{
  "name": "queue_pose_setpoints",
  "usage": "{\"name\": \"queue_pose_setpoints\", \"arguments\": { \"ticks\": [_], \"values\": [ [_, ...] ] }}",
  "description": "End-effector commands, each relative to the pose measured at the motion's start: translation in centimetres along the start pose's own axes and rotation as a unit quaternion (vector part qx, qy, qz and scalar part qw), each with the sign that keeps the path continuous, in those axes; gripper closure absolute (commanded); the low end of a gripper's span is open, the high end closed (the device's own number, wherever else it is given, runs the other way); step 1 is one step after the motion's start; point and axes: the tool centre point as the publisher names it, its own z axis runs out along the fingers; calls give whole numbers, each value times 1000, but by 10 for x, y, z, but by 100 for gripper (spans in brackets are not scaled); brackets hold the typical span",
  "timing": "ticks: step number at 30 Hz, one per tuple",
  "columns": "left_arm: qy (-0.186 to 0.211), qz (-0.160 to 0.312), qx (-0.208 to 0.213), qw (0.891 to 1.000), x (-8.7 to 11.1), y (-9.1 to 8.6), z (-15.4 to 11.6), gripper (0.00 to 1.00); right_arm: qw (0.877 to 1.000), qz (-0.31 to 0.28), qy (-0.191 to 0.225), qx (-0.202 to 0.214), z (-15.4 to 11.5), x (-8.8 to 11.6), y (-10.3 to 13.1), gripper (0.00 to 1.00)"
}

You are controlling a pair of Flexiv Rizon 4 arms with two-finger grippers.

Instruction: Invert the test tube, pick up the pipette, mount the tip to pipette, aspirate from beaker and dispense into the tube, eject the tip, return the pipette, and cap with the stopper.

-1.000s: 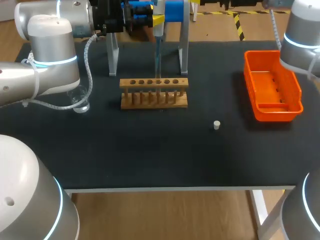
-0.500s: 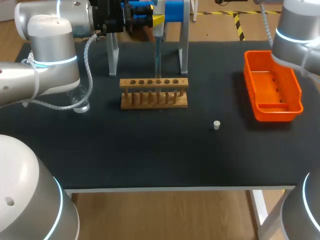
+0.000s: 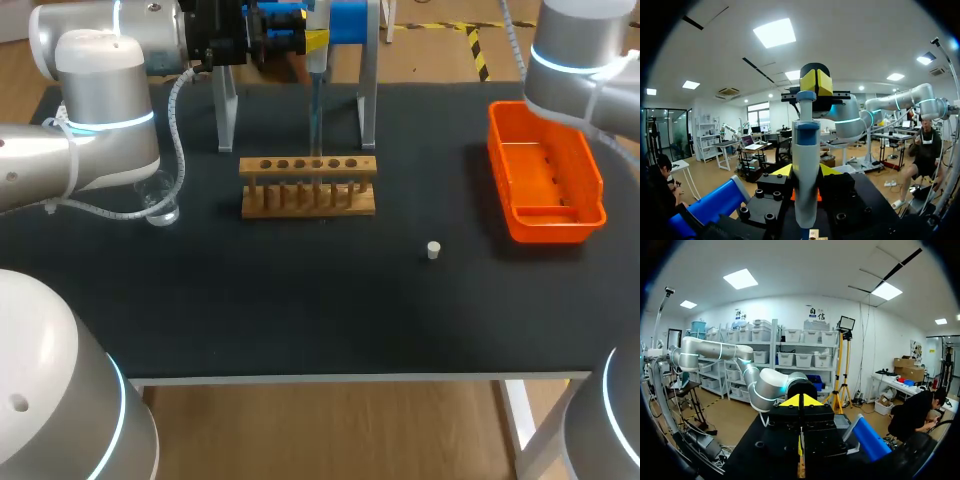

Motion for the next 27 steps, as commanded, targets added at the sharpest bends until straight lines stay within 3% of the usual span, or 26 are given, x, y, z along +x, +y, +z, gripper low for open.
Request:
{"name": "queue_pose_setpoints", "arguments": {
  "ticks": [1,27],
  "values": [
    [0,0,1,1000,0,0,0,100,1000,2,2,2,3,-2,1,100],
    [0,0,1,1000,0,0,0,100,1000,9,11,7,17,0,-9,100]
  ]
}}
